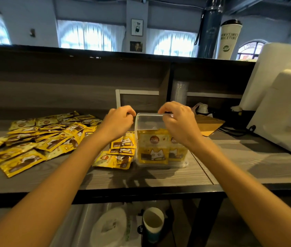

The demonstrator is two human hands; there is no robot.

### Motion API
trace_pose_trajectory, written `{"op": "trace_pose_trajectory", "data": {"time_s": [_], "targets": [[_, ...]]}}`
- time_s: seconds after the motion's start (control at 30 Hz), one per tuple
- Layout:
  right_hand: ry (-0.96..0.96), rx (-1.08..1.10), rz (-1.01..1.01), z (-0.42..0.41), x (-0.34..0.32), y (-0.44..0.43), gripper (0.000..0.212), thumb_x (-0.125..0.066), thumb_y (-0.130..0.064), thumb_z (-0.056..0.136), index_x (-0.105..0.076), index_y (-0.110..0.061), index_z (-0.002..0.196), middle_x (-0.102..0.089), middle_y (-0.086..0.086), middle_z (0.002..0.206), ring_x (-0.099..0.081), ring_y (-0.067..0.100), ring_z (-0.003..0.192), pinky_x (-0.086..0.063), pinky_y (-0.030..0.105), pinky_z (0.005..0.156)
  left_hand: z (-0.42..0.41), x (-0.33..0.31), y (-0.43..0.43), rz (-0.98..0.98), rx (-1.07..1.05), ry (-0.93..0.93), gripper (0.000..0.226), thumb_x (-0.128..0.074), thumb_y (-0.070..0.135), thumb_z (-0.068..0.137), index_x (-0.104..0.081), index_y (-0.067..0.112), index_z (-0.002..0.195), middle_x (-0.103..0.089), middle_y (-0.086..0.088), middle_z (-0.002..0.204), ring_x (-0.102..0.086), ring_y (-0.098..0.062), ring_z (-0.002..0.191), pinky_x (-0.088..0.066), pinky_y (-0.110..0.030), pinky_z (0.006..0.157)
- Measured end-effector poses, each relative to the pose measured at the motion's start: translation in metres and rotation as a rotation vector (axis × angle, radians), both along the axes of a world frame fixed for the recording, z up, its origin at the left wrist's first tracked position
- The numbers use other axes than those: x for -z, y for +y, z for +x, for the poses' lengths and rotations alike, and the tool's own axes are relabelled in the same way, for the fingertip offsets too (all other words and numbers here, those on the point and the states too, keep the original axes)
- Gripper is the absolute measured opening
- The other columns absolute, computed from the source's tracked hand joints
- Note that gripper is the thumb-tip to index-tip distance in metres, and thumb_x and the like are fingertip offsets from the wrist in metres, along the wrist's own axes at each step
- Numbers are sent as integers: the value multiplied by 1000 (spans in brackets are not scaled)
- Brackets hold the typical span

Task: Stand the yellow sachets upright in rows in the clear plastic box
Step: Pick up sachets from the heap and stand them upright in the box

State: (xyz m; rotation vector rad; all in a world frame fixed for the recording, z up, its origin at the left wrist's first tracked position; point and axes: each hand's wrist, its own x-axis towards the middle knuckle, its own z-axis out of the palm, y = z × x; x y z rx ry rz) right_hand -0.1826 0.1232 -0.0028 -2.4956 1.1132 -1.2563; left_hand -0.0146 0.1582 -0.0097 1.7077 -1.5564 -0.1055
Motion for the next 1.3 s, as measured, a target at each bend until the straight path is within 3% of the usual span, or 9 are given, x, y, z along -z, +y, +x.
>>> {"op": "trace_pose_trajectory", "data": {"time_s": [0.13,0.33,0.43,0.53,0.7,0.93,1.1,1.2,1.3], "targets": [[34,-155,-6,36,16,35,24,-44,-5,91,-61,-7,108,-57,6,118,-51,19,109,-45,34,93,22,15,19,50,-192,-35,31,-35,7,94,-59,10,113,-61,-13,116,-54,-24,104,-40,-31,78],[518,-226,195,81,62,47,31,-41,-1,87,-60,2,112,-59,20,117,-54,36,110,-48,38,88,66,59,45,401,-428,-167,32,-35,8,93,-57,9,116,-55,-12,126,-49,-31,116,-42,-38,91],[650,-186,254,91,78,39,29,-39,-9,92,-58,1,111,-58,21,118,-54,37,108,-46,38,82,83,75,56,586,-518,-263,42,-30,19,97,-39,14,138,-30,-17,149,-20,-37,139,-21,-51,114],[742,-184,213,100,83,37,35,-40,-9,93,-51,-3,126,-43,21,135,-42,40,124,-42,44,96,87,82,65,734,-564,-205,47,-24,31,100,-25,16,144,-5,-22,155,-2,-43,142,-11,-55,115],[809,-140,160,118,90,29,38,-40,-19,96,-48,-7,131,-39,20,138,-25,38,132,-31,48,109,95,87,68,614,-466,-229,40,-27,23,99,-40,10,134,-40,-18,141,-40,-34,128,-36,-41,101],[775,-184,242,123,88,24,39,-32,-26,100,-45,-11,133,-42,12,139,-29,32,128,-29,44,108,91,78,77,447,-362,-181,39,-31,9,96,-48,10,131,-49,-17,134,-46,-32,122,-40,-35,90],[721,-162,259,121,85,23,42,-36,-34,98,-49,-8,128,-43,14,136,-29,31,130,-29,43,109,98,75,76,359,-456,-202,41,-30,15,98,-37,14,139,-42,-14,137,-38,-30,127,-38,-44,100],[791,-97,244,120,80,28,51,-37,-42,96,-47,-7,131,-32,14,144,-19,32,138,-25,48,110,101,84,72,527,-447,-273,32,-29,29,98,-52,13,114,-49,-15,127,-40,-32,121,-36,-44,96],[899,-38,266,119,79,30,64,-29,-52,95,-39,-7,139,-9,12,156,-4,33,144,-18,52,113,96,84,71,402,-408,-165,32,-36,26,97,-49,12,71,-55,-12,86,-50,-27,88,-36,-34,70]]}}
